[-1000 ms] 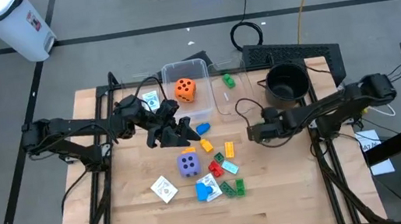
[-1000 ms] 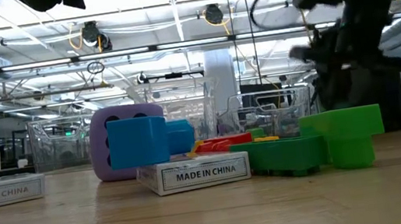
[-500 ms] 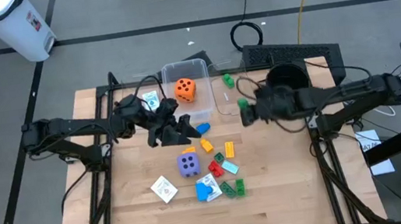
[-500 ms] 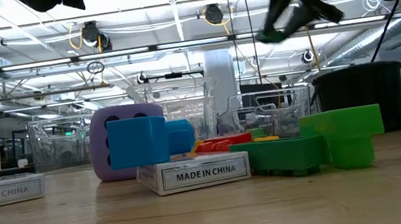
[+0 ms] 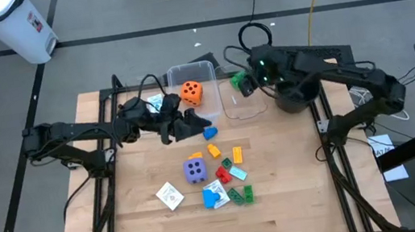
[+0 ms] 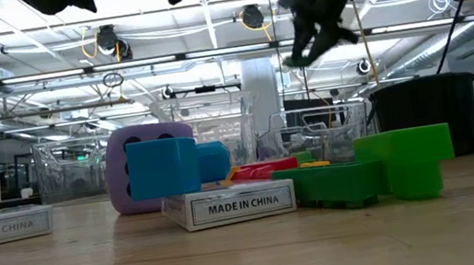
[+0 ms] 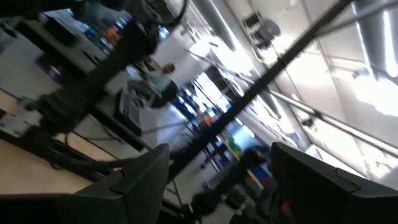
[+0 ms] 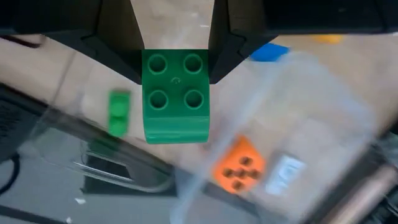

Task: Pick & Place Toys
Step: Put the middle right dark green game piece into the right transparent bin

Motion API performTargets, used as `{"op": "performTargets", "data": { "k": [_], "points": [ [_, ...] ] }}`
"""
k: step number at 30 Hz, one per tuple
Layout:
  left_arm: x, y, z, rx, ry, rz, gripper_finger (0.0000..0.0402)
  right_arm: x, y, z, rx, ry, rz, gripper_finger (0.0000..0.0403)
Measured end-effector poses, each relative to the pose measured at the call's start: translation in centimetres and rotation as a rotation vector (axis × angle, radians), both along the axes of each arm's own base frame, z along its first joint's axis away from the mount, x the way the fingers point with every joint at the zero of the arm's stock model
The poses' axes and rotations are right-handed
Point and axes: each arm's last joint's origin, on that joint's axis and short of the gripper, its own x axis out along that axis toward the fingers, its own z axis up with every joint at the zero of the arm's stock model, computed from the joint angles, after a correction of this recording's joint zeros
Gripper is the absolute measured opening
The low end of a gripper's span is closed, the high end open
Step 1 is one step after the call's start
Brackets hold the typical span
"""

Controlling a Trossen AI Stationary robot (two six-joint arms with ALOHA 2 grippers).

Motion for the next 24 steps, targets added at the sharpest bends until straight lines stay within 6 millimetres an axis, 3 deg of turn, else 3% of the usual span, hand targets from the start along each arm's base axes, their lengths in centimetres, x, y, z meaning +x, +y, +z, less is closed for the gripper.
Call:
{"op": "performTargets", "data": {
  "k": [5, 10, 24],
  "points": [
    [0.1, 0.0, 0.0, -0.035, -0.001, 0.082, 0.0280, 0.6, -3.6, -3.4, 0.064, 0.109, 0.058, 0.0139],
    [0.2, 0.3, 0.0, -0.079, 0.001, 0.164, 0.0280, 1.7, -5.4, -6.5, 0.069, 0.204, 0.123, 0.0140],
    [0.0, 1.3, 0.1, -0.102, 0.003, 0.197, 0.0280, 4.8, -7.2, -11.1, 0.117, 0.175, 0.100, 0.0140]
  ]
}}
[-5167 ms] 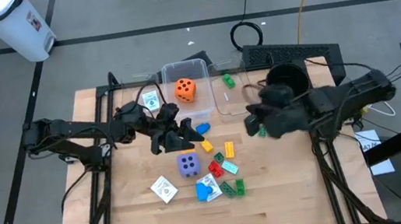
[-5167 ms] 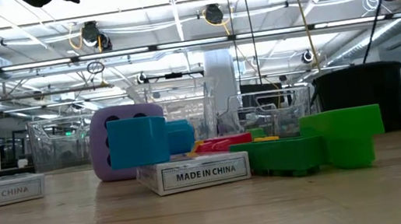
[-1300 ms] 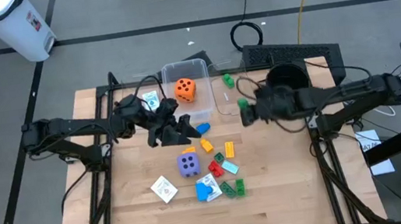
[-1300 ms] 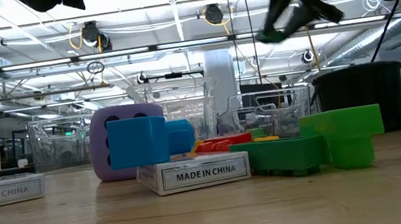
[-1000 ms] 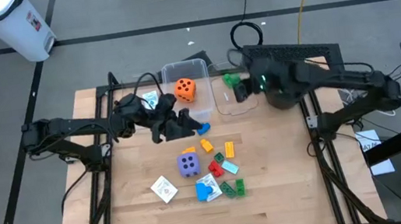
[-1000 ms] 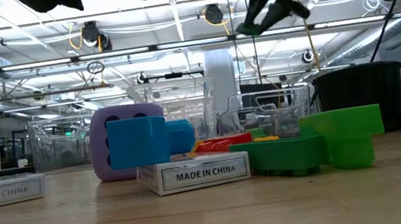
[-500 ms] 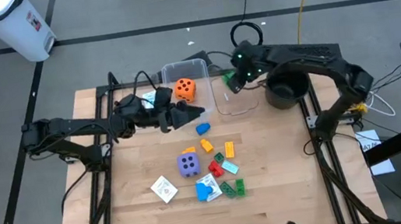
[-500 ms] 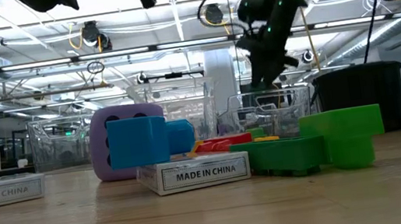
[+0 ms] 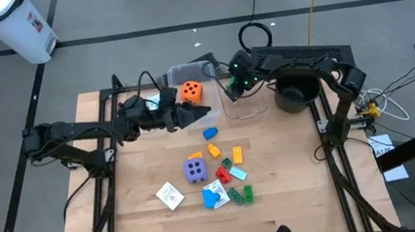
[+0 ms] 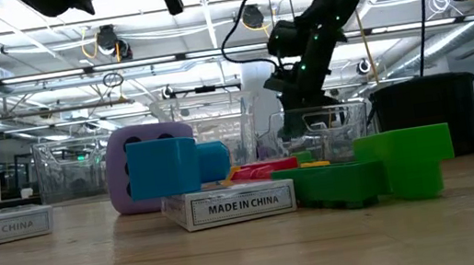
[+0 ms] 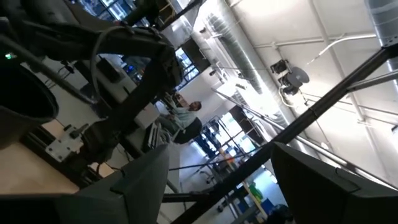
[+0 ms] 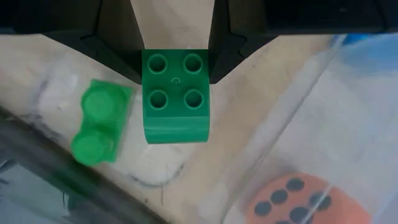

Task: Pick & Place Toys
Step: Put the middle right dark green game piece into the right transparent bin

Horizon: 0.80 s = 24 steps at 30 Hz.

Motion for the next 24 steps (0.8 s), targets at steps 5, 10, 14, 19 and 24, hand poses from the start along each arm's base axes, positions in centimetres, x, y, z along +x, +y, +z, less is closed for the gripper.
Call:
{"op": "performTargets", "data": {
  "k": [5, 10, 14, 19, 24],
  "points": [
    [-0.6, 1.0, 0.4, 0.006, -0.010, -0.026, 0.0280, 0.5, -0.4, -1.4, 0.030, -0.001, -0.051, 0.0141],
    [-2.0, 2.1, 1.7, 0.029, -0.053, -0.009, 0.0280, 1.0, -0.8, -2.4, 0.038, -0.008, -0.086, 0.0140],
    [-3.4, 2.6, 2.9, 0.060, -0.087, 0.009, 0.0280, 1.4, -0.9, -3.1, 0.033, -0.002, -0.099, 0.0142],
    [-4.7, 2.8, 3.6, 0.092, -0.083, 0.037, 0.0280, 1.6, -1.0, -3.6, 0.044, -0.004, -0.115, 0.0142],
    [-5.2, 2.7, 3.6, 0.107, -0.043, 0.049, 0.0280, 1.6, -1.2, -3.6, 0.010, 0.007, -0.134, 0.0148]
  ]
}}
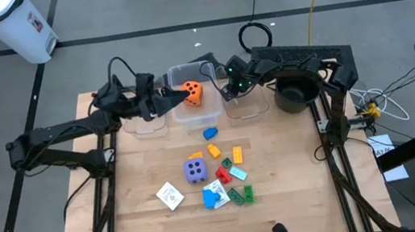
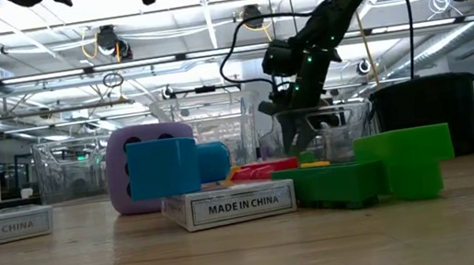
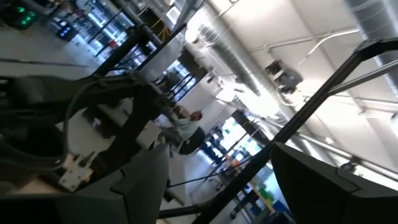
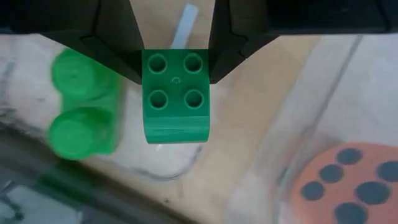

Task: Pick & Place Toys
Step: Put the middle right dark green game piece into the right transparent bin

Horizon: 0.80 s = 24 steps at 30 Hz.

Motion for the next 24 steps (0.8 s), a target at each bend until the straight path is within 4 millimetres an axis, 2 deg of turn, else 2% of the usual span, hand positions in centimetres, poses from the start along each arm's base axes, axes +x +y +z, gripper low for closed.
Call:
{"op": "performTargets", "data": {
  "k": [13, 21, 24],
  "points": [
    [-0.05, -0.05, -0.10, -0.004, 0.019, 0.000, 0.0280, 0.18, -0.16, 0.15, -0.030, -0.015, 0.006, 0.0160],
    [-0.05, -0.05, -0.10, -0.009, 0.018, -0.002, 0.0280, 0.21, -0.20, 0.20, -0.036, -0.019, 0.004, 0.0140],
    [-0.05, -0.05, -0.10, -0.009, 0.019, -0.002, 0.0280, 0.31, -0.27, 0.28, -0.044, -0.032, 0.001, 0.0158]
  ]
}}
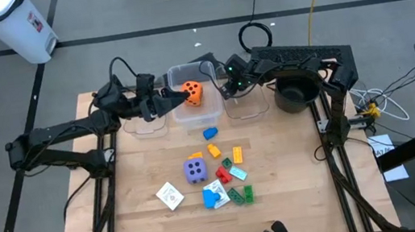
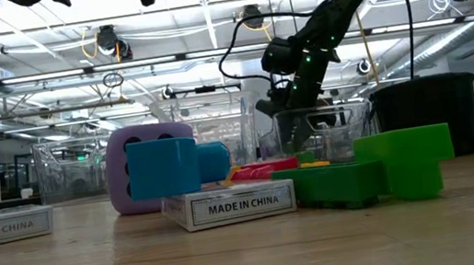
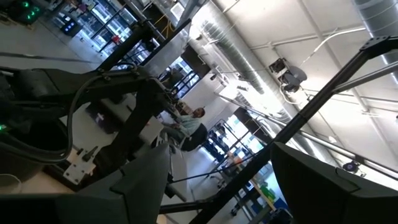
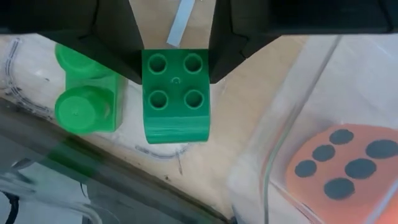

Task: Pick & Place Toys
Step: Put the middle right dark green game piece into the right transparent bin, then put the brown deck of cards into the left transparent bin

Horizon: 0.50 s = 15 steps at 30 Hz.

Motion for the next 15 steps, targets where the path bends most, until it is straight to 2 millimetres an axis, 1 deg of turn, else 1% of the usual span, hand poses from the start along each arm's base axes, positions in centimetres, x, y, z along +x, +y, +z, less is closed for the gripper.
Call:
{"op": "performTargets", "data": {
  "k": [3, 6, 12, 15],
  "points": [
    [0.0, 0.0, 0.0, 0.000, 0.000, 0.000, 0.0280, 0.0, 0.0, 0.0, 0.002, 0.001, -0.006, 0.0188],
    [0.0, 0.0, 0.0, 0.000, 0.000, -0.001, 0.0280, -0.1, 0.0, 0.0, -0.012, 0.018, -0.016, 0.0203],
    [0.0, 0.0, 0.0, -0.002, 0.000, -0.001, 0.0280, -0.1, 0.0, 0.1, -0.018, 0.020, -0.008, 0.0194],
    [0.0, 0.0, 0.0, -0.002, 0.000, -0.001, 0.0280, -0.4, 0.2, 1.1, -0.033, 0.005, 0.000, 0.0185]
  ]
}}
